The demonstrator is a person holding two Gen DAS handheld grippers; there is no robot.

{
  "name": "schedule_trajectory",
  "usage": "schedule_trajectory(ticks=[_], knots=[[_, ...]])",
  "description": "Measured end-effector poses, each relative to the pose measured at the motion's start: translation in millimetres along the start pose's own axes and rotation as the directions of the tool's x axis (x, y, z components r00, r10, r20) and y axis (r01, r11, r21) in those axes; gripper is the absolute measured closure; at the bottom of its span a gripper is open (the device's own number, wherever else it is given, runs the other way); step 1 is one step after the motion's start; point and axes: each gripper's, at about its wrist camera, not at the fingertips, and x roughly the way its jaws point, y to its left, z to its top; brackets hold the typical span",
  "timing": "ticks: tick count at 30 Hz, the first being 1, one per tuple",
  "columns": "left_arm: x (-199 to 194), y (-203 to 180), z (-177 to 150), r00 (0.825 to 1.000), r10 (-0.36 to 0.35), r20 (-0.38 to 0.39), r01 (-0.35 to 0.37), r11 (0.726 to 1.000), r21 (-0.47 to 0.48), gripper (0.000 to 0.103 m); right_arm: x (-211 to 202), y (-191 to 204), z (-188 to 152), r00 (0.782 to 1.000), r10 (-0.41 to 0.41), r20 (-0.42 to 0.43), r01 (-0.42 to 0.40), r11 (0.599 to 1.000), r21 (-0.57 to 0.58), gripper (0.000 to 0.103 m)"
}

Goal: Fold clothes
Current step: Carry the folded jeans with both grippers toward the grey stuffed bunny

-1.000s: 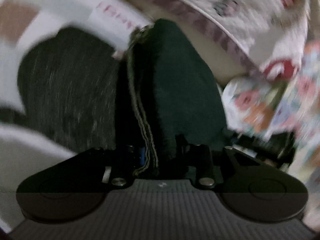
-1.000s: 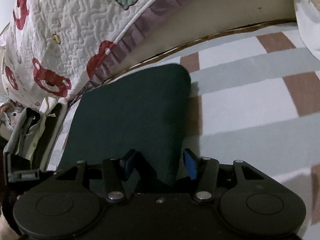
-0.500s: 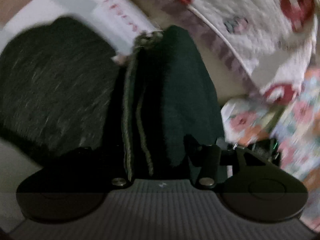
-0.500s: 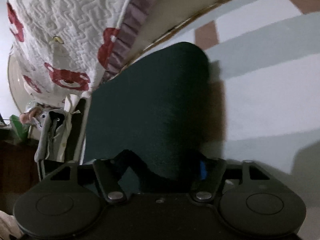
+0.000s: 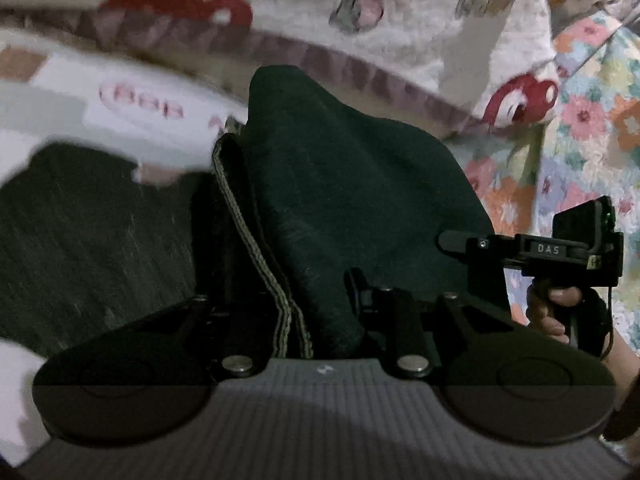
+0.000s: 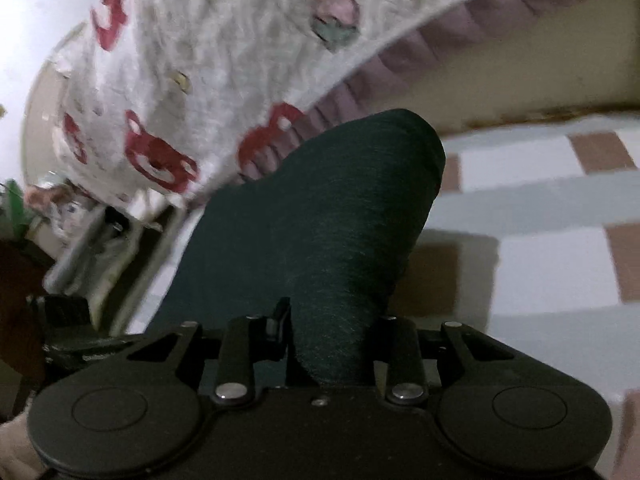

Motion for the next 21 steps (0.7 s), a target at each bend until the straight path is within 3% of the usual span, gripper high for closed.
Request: schedule_trajectory(ticks=[2, 6, 10, 11, 13, 14, 16, 18, 21], knots=[[10.8, 6.2, -5.1, 0.999, 0.015, -0.038, -0.017, 0.999, -0.038, 0.080, 9.5, -10.5, -7.5, 0.998, -0.036, -0.043, 0.037, 0.999, 0.019, 0.065], [11.4, 26.3, -3.4, 0.997, -0.064, -0.043, 0.056, 0.984, -0.168, 0.079, 17.2, -33.3, -17.0, 0.999, -0.010, -0.037, 0.013, 0.995, 0.100, 0.055], [23.8, 47.8, -5.8, 0.987, -0.153, -0.044, 0.131, 0.939, -0.319, 0.069, 22.8, -56.5, -27.5, 0.997, 0.064, -0.045, -0.053, 0.975, 0.218, 0.040], [27.5, 50.0, -6.6, 0.985, -0.164, -0.050, 0.138, 0.932, -0.335, 0.067, 24.2, -62.3, -30.1, 0.996, 0.083, -0.046, -0.069, 0.967, 0.246, 0.034], [32.9, 41.1, -7.5, 0.990, -0.127, -0.067, 0.106, 0.959, -0.263, 0.063, 27.6, -70.9, -39.4, 0.986, 0.166, -0.031, -0.148, 0.938, 0.312, 0.031], [34.0, 31.3, -5.6, 0.993, -0.093, -0.076, 0.076, 0.977, -0.201, 0.063, 28.1, -72.4, -43.3, 0.981, 0.193, -0.016, -0.177, 0.927, 0.331, 0.031], [33.9, 15.1, -0.5, 0.996, -0.040, -0.085, 0.031, 0.994, -0.106, 0.071, 24.2, -62.1, -42.1, 0.988, 0.157, 0.007, -0.152, 0.946, 0.286, 0.043], [30.8, 6.1, 4.8, 0.997, -0.016, -0.080, 0.011, 0.998, -0.064, 0.076, 16.0, -48.4, -37.6, 0.990, 0.137, 0.033, -0.141, 0.959, 0.244, 0.065], [14.5, -9.3, 10.0, 1.000, 0.003, -0.031, -0.003, 1.000, -0.007, 0.078, 0.8, -26.2, -29.7, 0.990, 0.122, 0.076, -0.134, 0.973, 0.189, 0.071]])
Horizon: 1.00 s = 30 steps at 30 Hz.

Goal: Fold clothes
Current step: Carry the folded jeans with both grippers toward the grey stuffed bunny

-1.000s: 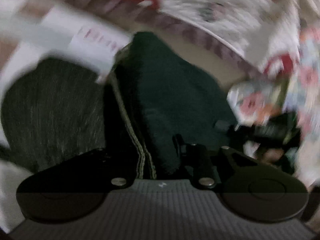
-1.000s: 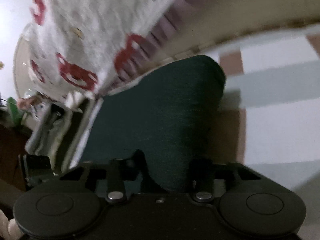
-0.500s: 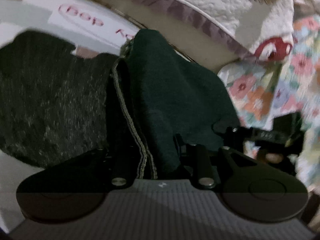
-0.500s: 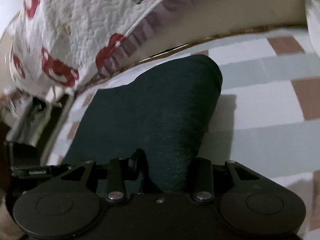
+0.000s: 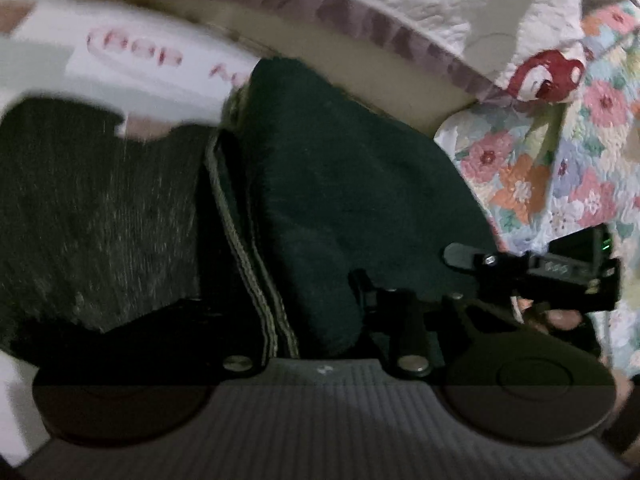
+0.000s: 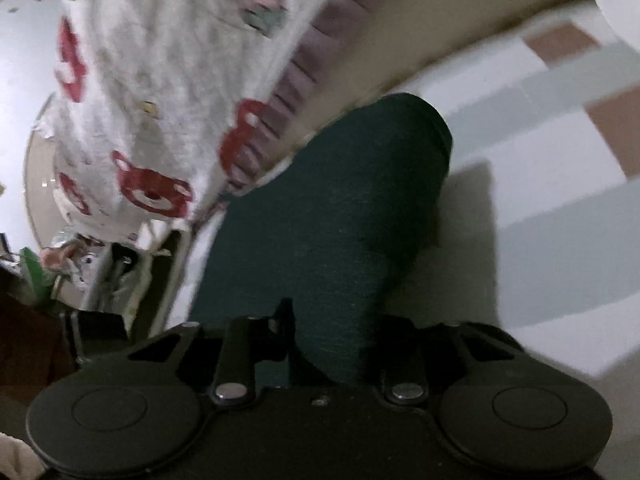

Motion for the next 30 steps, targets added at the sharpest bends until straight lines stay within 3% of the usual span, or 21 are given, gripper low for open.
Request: schedule_trajectory(ticks=[6, 10, 13, 16, 21, 24, 27, 30], knots=[[-48.2, -18.3, 12.1, 0.993, -0.047, 0.107, 0.043, 0.998, 0.037, 0.078, -28.5, 62.6, 7.1, 0.998, 0.006, 0.067, 0.001, 0.996, -0.091, 0.072], [-83.6, -19.9, 4.7, 0.981, -0.102, 0.162, 0.104, 0.995, -0.004, 0.078, -46.0, 103.1, 10.3, 0.997, 0.024, 0.074, -0.013, 0.988, -0.152, 0.072], [-112.6, -16.9, -1.7, 0.969, -0.131, 0.212, 0.144, 0.988, -0.049, 0.078, -54.3, 134.8, 9.9, 0.996, 0.057, 0.068, -0.042, 0.978, -0.202, 0.072], [-146.6, -18.3, -7.2, 0.944, -0.142, 0.298, 0.168, 0.984, -0.063, 0.078, -59.8, 164.4, 12.1, 0.991, 0.121, 0.062, -0.105, 0.971, -0.214, 0.072], [-208.7, -19.6, -35.4, 0.903, -0.102, 0.417, 0.164, 0.980, -0.115, 0.078, -54.2, 224.9, 13.4, 0.990, 0.141, -0.028, -0.143, 0.941, -0.308, 0.072], [-246.4, -13.1, -50.5, 0.893, -0.069, 0.445, 0.159, 0.973, -0.169, 0.078, -41.4, 260.5, 11.0, 0.982, 0.156, -0.103, -0.182, 0.923, -0.340, 0.072], [-290.4, -9.0, -59.3, 0.875, -0.020, 0.483, 0.133, 0.970, -0.201, 0.078, -27.0, 295.8, 9.5, 0.965, 0.193, -0.180, -0.247, 0.898, -0.365, 0.072], [-340.8, -11.2, -64.4, 0.840, 0.051, 0.540, 0.075, 0.975, -0.209, 0.078, -10.6, 337.8, 8.9, 0.940, 0.236, -0.248, -0.320, 0.861, -0.396, 0.072]])
